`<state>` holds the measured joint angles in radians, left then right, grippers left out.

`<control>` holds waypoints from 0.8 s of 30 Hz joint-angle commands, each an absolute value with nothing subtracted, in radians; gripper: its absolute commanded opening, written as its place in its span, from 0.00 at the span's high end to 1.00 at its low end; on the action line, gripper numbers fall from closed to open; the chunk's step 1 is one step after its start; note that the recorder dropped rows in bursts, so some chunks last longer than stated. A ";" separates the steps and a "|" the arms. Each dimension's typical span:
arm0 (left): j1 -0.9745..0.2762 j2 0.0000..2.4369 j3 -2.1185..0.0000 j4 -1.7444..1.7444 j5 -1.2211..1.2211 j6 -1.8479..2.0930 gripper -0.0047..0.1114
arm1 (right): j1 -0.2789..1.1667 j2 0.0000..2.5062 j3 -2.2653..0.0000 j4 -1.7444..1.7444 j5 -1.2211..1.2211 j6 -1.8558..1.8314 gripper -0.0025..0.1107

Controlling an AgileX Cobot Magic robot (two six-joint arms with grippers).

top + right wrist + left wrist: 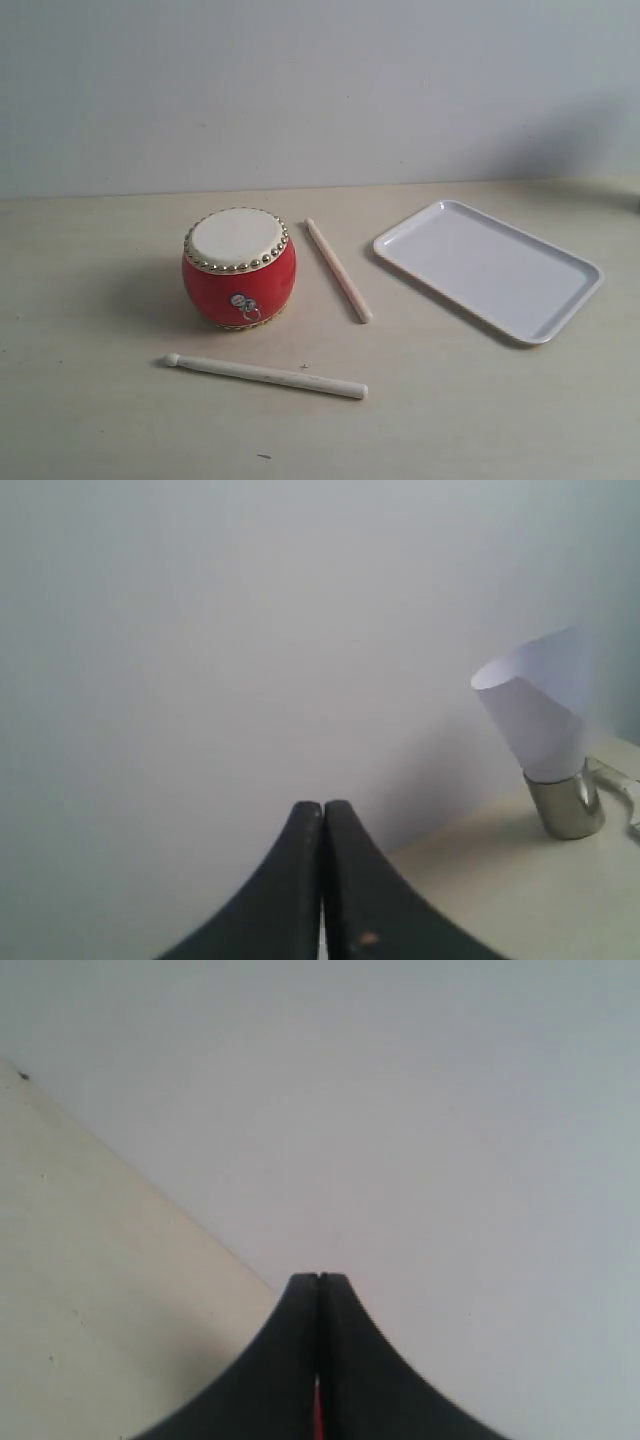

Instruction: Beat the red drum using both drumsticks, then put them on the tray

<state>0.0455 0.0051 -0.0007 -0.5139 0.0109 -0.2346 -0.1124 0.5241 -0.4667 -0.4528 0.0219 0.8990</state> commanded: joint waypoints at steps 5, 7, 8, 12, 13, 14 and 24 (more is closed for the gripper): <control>0.047 0.000 0.000 -0.498 -0.026 -0.240 0.96 | 0.098 1.035 -0.822 -0.440 0.343 0.379 0.98; 0.047 0.000 0.000 -0.498 -0.026 -0.240 0.96 | 0.136 1.146 -0.926 -0.305 0.465 0.177 0.98; 0.047 0.000 0.000 -0.498 -0.026 -0.240 0.96 | 0.146 1.201 -0.980 -0.216 0.529 0.080 0.98; 0.047 0.000 0.000 -0.498 -0.026 -0.240 0.96 | 0.151 1.432 -1.189 0.098 0.810 -0.180 0.98; 0.047 0.000 0.000 -0.498 -0.026 -0.240 0.96 | 0.151 1.497 -1.243 0.143 0.886 -0.200 0.98; 0.047 0.000 0.000 -0.498 -0.026 -0.240 0.96 | 0.151 1.563 -1.299 0.174 0.964 -0.220 0.98; 0.047 0.000 0.000 -0.498 -0.013 -0.240 0.96 | 0.178 2.030 -1.762 0.305 1.221 -0.408 0.81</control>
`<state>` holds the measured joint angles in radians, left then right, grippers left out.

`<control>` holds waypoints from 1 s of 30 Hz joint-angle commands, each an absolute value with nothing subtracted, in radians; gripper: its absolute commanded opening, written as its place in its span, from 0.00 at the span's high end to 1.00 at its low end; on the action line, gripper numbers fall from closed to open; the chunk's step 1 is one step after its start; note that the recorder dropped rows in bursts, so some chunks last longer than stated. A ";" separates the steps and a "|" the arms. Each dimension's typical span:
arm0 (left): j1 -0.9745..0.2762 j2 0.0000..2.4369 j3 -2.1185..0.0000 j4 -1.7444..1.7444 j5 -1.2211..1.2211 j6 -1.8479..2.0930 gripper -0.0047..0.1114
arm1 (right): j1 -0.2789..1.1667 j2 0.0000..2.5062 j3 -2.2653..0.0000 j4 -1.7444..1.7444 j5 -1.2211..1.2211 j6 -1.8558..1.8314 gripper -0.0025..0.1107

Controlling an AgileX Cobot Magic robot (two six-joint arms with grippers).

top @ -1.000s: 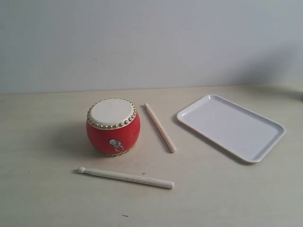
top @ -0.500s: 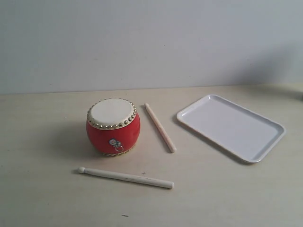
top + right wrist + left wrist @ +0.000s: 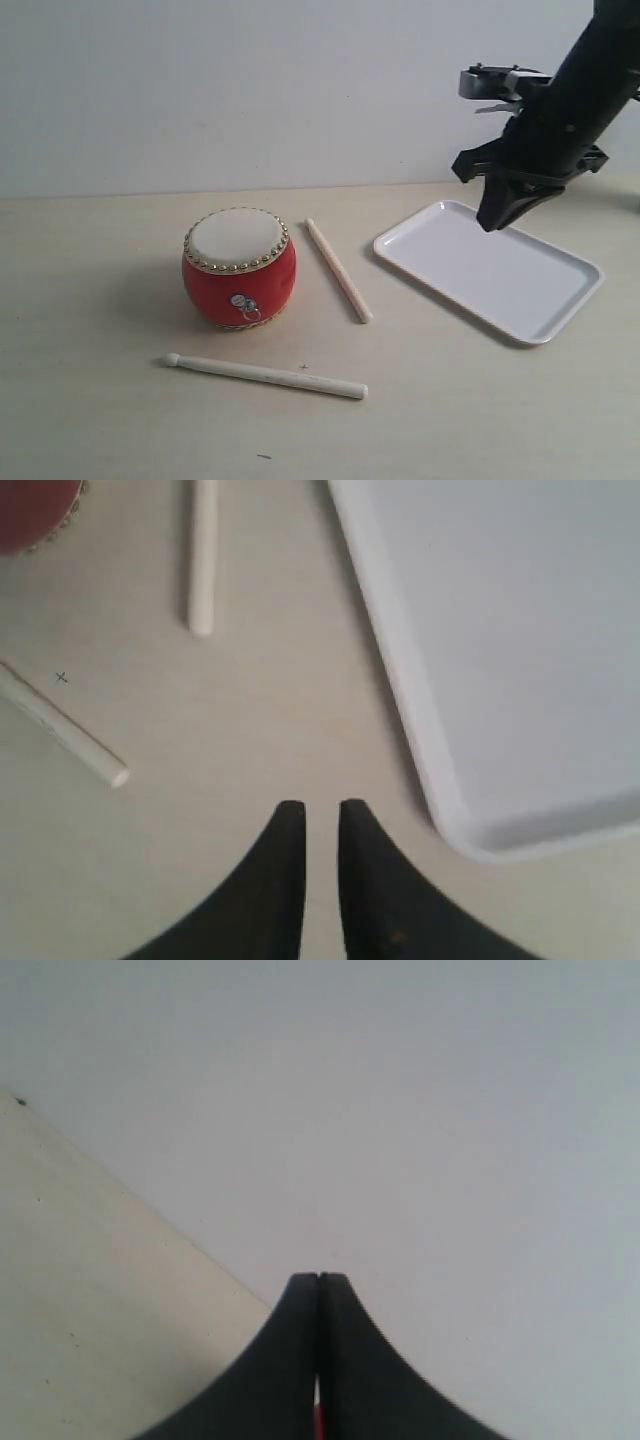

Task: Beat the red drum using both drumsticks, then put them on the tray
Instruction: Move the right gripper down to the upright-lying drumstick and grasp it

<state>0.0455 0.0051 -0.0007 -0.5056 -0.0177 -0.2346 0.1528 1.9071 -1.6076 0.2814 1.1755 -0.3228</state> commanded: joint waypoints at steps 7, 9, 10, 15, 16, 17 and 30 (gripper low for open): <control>0.047 0.000 0.000 -0.498 0.024 -0.240 0.96 | 0.246 2.164 -1.814 0.309 1.221 -0.581 0.65; 0.047 0.000 0.000 -0.498 0.024 -0.240 0.96 | 0.250 2.200 -1.816 0.334 1.194 -0.560 0.62; 0.047 0.000 0.000 -0.498 0.024 -0.240 0.96 | 0.253 2.216 -1.816 0.395 1.167 -0.547 0.59; 0.047 0.000 0.000 -0.498 0.024 -0.240 0.96 | 0.304 2.276 -1.835 0.382 1.059 -0.497 0.52; 0.047 0.000 0.000 -0.498 0.024 -0.240 0.96 | 0.315 2.286 -1.846 0.378 1.055 -0.476 0.52; 0.047 0.000 0.000 -0.498 0.024 -0.240 0.96 | 0.320 2.299 -1.858 0.378 1.055 -0.457 0.52; 0.047 0.000 0.000 -0.498 0.029 -0.240 0.96 | 0.368 2.426 -2.006 0.219 1.113 -0.277 0.49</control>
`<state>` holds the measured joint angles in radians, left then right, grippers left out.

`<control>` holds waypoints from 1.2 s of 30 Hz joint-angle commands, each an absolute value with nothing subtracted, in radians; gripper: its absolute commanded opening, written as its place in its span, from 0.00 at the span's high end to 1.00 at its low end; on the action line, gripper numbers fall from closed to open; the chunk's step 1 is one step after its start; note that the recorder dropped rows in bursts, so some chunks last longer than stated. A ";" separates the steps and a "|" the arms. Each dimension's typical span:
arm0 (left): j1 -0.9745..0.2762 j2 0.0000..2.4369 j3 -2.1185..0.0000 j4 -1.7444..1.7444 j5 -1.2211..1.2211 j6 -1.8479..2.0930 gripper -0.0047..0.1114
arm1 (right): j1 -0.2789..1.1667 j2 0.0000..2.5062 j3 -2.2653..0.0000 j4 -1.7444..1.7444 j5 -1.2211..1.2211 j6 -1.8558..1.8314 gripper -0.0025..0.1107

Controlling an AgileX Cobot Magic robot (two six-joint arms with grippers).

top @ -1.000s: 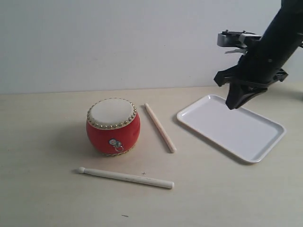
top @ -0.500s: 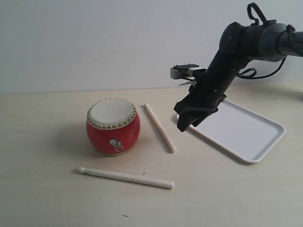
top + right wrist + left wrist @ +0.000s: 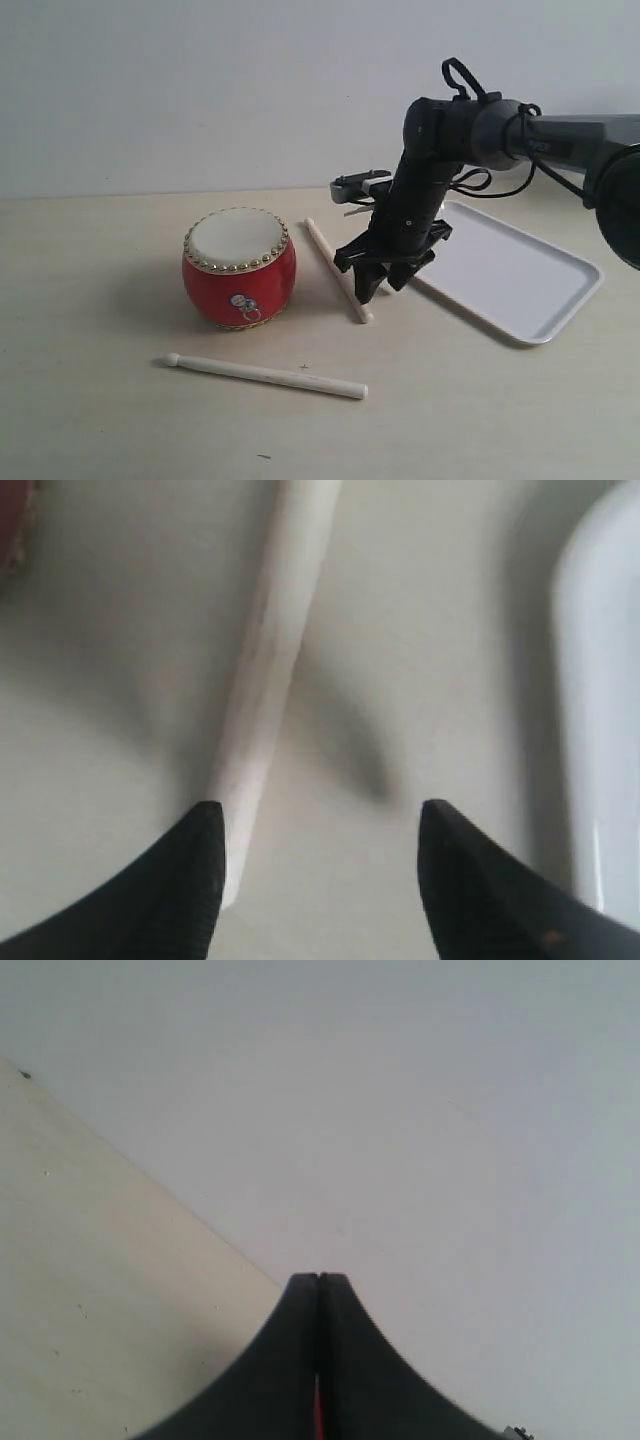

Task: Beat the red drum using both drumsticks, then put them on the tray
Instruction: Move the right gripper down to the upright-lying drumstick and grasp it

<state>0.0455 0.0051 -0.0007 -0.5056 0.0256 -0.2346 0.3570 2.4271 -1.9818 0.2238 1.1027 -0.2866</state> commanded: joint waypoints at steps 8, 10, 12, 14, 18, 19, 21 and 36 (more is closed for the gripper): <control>0.047 0.000 0.000 -0.498 0.034 -0.240 0.96 | 0.402 2.449 -2.051 0.225 1.133 -0.263 0.49; 0.047 0.000 0.000 -0.498 0.034 -0.240 0.96 | 0.407 2.454 -2.051 0.203 1.133 -0.260 0.49; 0.047 0.000 0.000 -0.498 0.034 -0.240 0.96 | 0.416 2.456 -2.051 0.197 1.135 -0.257 0.49; 0.047 0.000 0.000 -0.498 0.034 -0.240 0.96 | 0.423 2.458 -2.051 0.188 1.135 -0.256 0.49; 0.047 0.000 0.000 -0.498 0.034 -0.240 0.96 | 0.430 2.458 -2.051 0.152 1.135 -0.231 0.50; 0.047 0.000 0.000 -0.498 0.034 -0.240 0.96 | 0.430 2.458 -2.051 0.147 1.135 -0.231 0.50; 0.047 0.000 0.000 -0.498 0.034 -0.240 0.96 | 0.430 2.458 -2.051 0.147 1.135 -0.218 0.50; 0.047 0.000 0.000 -0.498 0.036 -0.240 0.96 | 0.430 2.478 -2.051 0.146 1.154 -0.198 0.53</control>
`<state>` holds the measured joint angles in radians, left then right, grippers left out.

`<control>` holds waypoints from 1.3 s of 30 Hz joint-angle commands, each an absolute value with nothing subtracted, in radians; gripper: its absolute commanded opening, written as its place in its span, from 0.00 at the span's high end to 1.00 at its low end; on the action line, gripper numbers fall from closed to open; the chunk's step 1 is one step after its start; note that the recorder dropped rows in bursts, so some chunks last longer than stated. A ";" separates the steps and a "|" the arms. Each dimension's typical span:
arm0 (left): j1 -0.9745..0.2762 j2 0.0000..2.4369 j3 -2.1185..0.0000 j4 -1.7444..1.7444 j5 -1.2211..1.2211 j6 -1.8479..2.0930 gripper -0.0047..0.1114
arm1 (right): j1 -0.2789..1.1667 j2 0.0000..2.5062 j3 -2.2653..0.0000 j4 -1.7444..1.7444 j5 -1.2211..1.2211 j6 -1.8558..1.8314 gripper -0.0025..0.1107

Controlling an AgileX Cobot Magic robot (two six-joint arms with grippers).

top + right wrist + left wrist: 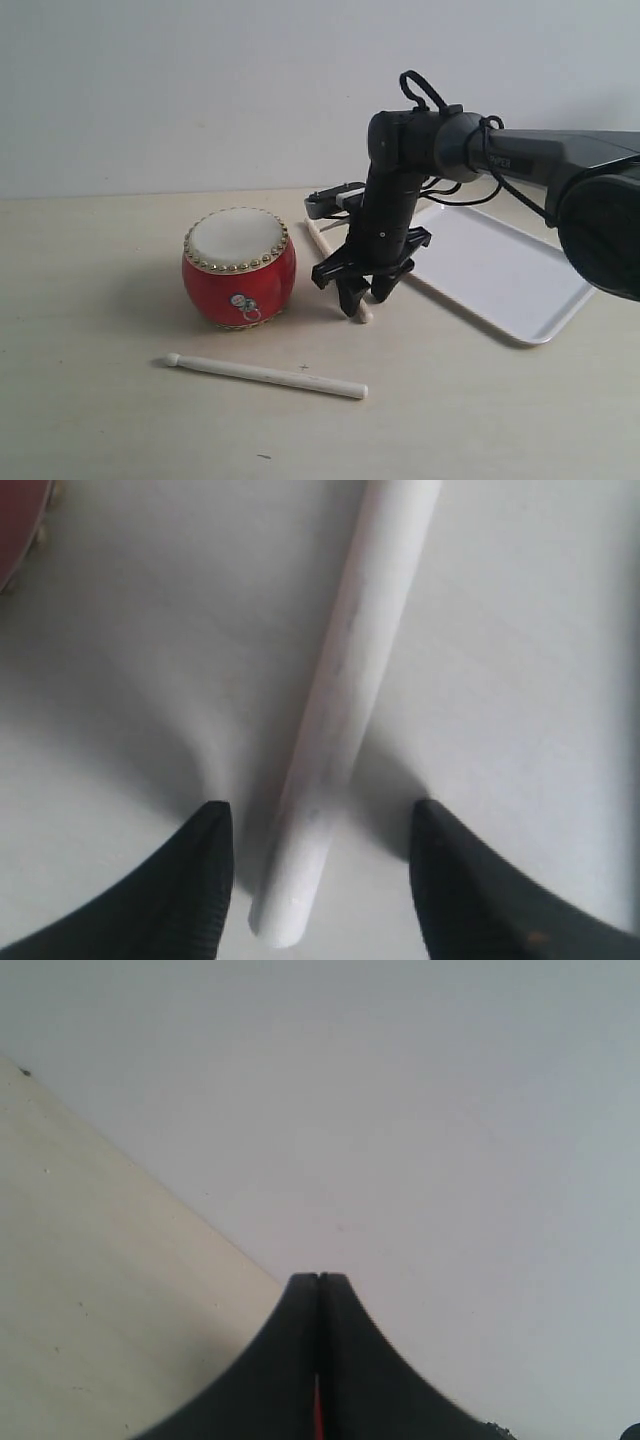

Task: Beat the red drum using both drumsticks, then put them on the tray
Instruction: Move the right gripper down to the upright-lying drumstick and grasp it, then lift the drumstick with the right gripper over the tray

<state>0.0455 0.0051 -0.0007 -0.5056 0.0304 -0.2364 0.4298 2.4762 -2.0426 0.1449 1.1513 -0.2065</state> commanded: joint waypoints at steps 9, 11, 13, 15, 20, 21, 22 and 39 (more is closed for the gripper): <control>0.047 0.000 0.000 -0.498 0.036 -0.240 0.96 | 0.453 2.491 -2.051 0.135 1.168 -0.190 0.62; 0.047 0.000 0.000 -0.498 0.036 -0.240 0.96 | 0.460 2.499 -2.051 0.123 1.177 -0.184 0.69; 0.047 0.000 0.000 -0.498 0.036 -0.240 0.96 | 0.464 2.500 -2.051 0.097 1.186 -0.170 0.79; 0.047 0.000 0.000 -0.498 0.036 -0.240 0.96 | 0.464 2.496 -2.051 0.079 1.199 -0.170 0.92; 0.047 0.000 0.000 -0.498 0.036 -0.240 0.96 | 0.464 2.467 -2.051 0.024 1.221 -0.113 0.98; 0.047 0.000 0.000 -0.498 0.036 -0.240 0.96 | 0.464 2.452 -2.051 0.019 1.221 -0.102 0.98; 0.047 0.000 0.000 -0.498 0.032 -0.240 0.96 | 0.464 2.432 -2.051 0.020 1.221 -0.100 0.98; 0.047 0.238 -0.207 -0.565 0.232 -0.172 0.96 | 0.372 1.503 -1.155 0.000 0.943 -0.056 0.98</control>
<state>0.0455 0.1429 -0.1250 -0.5607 0.2181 -0.2383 0.3746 1.5713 -1.2163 0.0000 0.9955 -0.0555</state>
